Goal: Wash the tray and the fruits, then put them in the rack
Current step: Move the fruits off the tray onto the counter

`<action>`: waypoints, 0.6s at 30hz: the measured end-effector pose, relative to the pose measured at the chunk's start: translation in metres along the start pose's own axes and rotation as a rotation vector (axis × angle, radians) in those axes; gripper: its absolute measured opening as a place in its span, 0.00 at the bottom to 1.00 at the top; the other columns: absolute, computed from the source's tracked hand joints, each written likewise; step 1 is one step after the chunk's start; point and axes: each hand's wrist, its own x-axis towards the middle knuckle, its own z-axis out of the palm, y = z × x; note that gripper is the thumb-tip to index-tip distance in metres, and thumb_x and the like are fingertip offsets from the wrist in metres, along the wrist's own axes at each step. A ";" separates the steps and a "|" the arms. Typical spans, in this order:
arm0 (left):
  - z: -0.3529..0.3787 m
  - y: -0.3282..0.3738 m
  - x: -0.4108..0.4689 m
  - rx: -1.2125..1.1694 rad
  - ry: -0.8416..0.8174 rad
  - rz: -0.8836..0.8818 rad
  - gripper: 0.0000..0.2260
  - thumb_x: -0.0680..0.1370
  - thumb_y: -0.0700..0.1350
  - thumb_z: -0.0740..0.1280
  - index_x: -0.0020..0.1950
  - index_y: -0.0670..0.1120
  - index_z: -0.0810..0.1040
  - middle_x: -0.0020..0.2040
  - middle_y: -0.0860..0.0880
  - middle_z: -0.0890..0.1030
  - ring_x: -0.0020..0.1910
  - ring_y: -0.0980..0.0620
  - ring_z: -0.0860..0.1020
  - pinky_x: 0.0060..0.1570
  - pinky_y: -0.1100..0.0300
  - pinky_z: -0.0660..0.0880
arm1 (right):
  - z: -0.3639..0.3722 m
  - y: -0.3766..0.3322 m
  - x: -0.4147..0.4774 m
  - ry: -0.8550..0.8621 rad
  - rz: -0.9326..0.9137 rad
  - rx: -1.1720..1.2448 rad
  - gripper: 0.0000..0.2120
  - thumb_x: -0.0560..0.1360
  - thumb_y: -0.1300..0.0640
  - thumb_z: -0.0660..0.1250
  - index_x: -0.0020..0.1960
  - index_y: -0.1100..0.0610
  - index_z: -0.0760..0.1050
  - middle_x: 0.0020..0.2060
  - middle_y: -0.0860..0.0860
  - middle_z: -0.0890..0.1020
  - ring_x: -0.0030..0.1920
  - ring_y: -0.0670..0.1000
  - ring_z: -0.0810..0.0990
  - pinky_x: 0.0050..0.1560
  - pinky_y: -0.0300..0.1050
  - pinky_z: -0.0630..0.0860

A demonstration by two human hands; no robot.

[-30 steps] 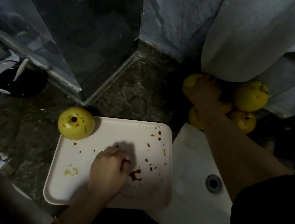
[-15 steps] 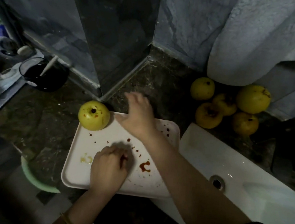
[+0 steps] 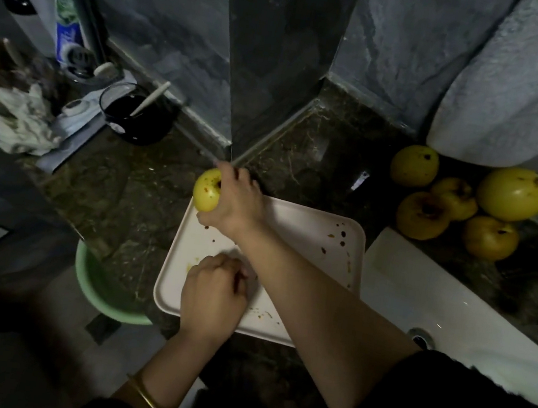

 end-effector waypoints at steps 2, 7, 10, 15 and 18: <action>0.001 0.001 0.000 -0.005 -0.061 -0.007 0.10 0.65 0.40 0.61 0.37 0.43 0.82 0.35 0.44 0.81 0.36 0.40 0.78 0.38 0.51 0.76 | -0.007 0.004 -0.008 0.054 0.069 0.149 0.43 0.63 0.50 0.76 0.72 0.50 0.59 0.65 0.57 0.68 0.63 0.61 0.69 0.60 0.48 0.66; 0.006 0.012 0.007 0.028 -0.096 -0.009 0.09 0.70 0.40 0.64 0.42 0.41 0.84 0.41 0.42 0.83 0.41 0.41 0.80 0.43 0.51 0.77 | -0.047 0.030 -0.031 0.197 0.193 0.117 0.42 0.62 0.45 0.75 0.71 0.47 0.59 0.65 0.54 0.69 0.63 0.60 0.70 0.62 0.55 0.65; 0.009 0.036 0.010 0.032 -0.112 0.048 0.12 0.70 0.43 0.62 0.41 0.42 0.84 0.39 0.43 0.83 0.38 0.41 0.80 0.41 0.52 0.77 | -0.085 0.062 -0.048 0.295 0.297 0.192 0.42 0.64 0.45 0.75 0.72 0.46 0.57 0.66 0.53 0.68 0.65 0.59 0.70 0.66 0.57 0.63; 0.025 0.063 0.012 0.014 -0.141 0.152 0.08 0.62 0.32 0.73 0.37 0.43 0.83 0.35 0.44 0.83 0.34 0.42 0.80 0.37 0.53 0.78 | -0.141 0.125 -0.084 0.558 0.409 0.322 0.43 0.63 0.46 0.75 0.73 0.49 0.58 0.65 0.51 0.72 0.63 0.56 0.72 0.64 0.55 0.67; 0.033 0.071 0.012 0.015 -0.150 0.183 0.08 0.62 0.31 0.74 0.36 0.44 0.83 0.34 0.45 0.82 0.33 0.44 0.80 0.36 0.55 0.77 | -0.160 0.165 -0.099 0.709 0.489 0.351 0.41 0.62 0.43 0.75 0.70 0.51 0.62 0.62 0.51 0.74 0.61 0.55 0.74 0.60 0.55 0.71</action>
